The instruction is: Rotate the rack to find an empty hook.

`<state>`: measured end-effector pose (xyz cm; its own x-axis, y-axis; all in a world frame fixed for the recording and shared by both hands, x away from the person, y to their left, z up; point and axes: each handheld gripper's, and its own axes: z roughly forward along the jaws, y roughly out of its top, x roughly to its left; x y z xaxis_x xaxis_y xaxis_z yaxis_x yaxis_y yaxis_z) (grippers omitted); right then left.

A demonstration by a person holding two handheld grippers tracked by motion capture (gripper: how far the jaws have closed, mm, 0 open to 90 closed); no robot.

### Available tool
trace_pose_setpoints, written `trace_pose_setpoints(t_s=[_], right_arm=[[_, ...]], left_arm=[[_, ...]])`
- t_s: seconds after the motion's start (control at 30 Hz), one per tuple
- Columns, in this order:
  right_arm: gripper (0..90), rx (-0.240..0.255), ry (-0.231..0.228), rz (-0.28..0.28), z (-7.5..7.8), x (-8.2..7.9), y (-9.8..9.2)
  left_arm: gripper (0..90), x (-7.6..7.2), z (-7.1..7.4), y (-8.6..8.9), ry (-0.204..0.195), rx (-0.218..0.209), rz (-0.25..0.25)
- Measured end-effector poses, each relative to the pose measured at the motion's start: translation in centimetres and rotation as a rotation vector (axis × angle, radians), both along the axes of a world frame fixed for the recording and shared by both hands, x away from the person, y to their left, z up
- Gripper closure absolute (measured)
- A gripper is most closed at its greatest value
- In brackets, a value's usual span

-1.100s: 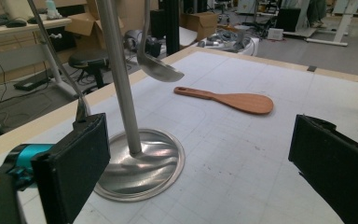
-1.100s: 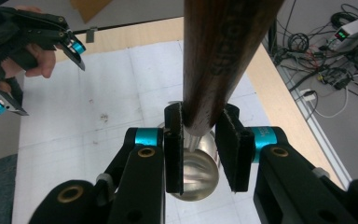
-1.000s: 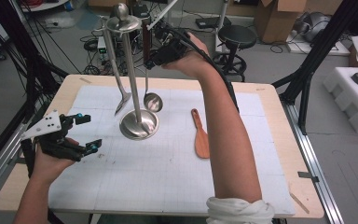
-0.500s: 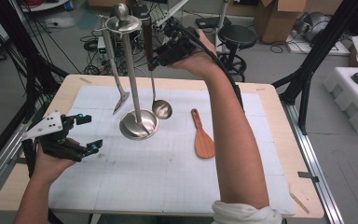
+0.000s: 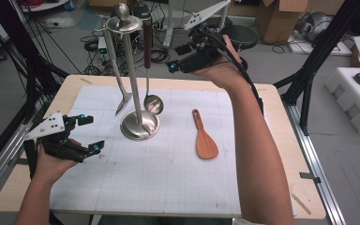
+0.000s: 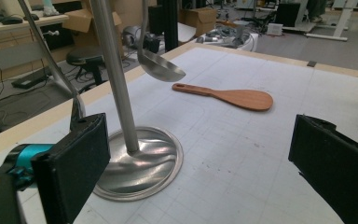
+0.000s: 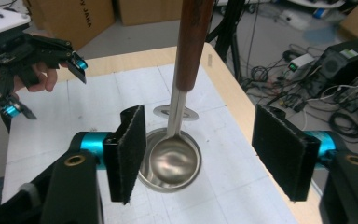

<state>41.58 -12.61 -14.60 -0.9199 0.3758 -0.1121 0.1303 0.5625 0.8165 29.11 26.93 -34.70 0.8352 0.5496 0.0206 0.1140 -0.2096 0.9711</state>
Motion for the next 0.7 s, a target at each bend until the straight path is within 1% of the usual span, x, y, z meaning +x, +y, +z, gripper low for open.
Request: trace_pose_setpoints(t_s=[0.1,0.17,0.2,0.23,0.33,0.4,0.43,0.5,0.57,0.7], right_arm=[[29.5,0.026,-0.026,-0.012,-0.3,-1.2,-1.4],[26.6,0.039,-0.051,-0.027,-0.7,-2.0,-2.3],[25.8,0.048,-0.049,-0.033,-0.9,-2.2,-2.7],[24.8,0.055,-0.06,-0.043,-1.2,-2.7,-3.4],[21.1,0.083,-0.071,-0.071,-2.2,-3.9,-4.9],[20.0,0.106,-0.075,-0.078,-3.2,-4.6,-5.9],[19.6,0.114,-0.066,-0.082,-3.8,-5.0,-6.4],[18.7,0.135,-0.059,-0.088,-4.9,-5.8,-7.3],[17.8,0.153,-0.057,-0.094,-6.0,-6.4,-8.2],[15.4,0.183,-0.032,-0.108,-8.0,-7.5,-9.5]], left_arm=[[5.8,0.0,0.0,0.0,-0.001,-0.001,-0.001],[5.8,0.0,0.1,0.0,-0.001,-0.004,-0.002],[5.8,0.0,0.1,-0.1,-0.001,-0.006,-0.003],[5.8,0.0,0.2,-0.1,-0.003,-0.004,-0.004],[5.8,0.1,0.2,-0.4,-0.003,-0.001,-0.01],[5.8,0.2,0.1,-0.5,-0.002,0.006,-0.015],[5.8,0.2,0.1,-0.6,0.0,0.004,-0.014],[5.8,0.3,0.1,-0.7,-0.001,0.01,-0.016],[5.8,0.3,0.0,-0.7,0.002,0.007,-0.017],[5.8,0.5,-0.1,-0.8,0.009,0.007,-0.018]])
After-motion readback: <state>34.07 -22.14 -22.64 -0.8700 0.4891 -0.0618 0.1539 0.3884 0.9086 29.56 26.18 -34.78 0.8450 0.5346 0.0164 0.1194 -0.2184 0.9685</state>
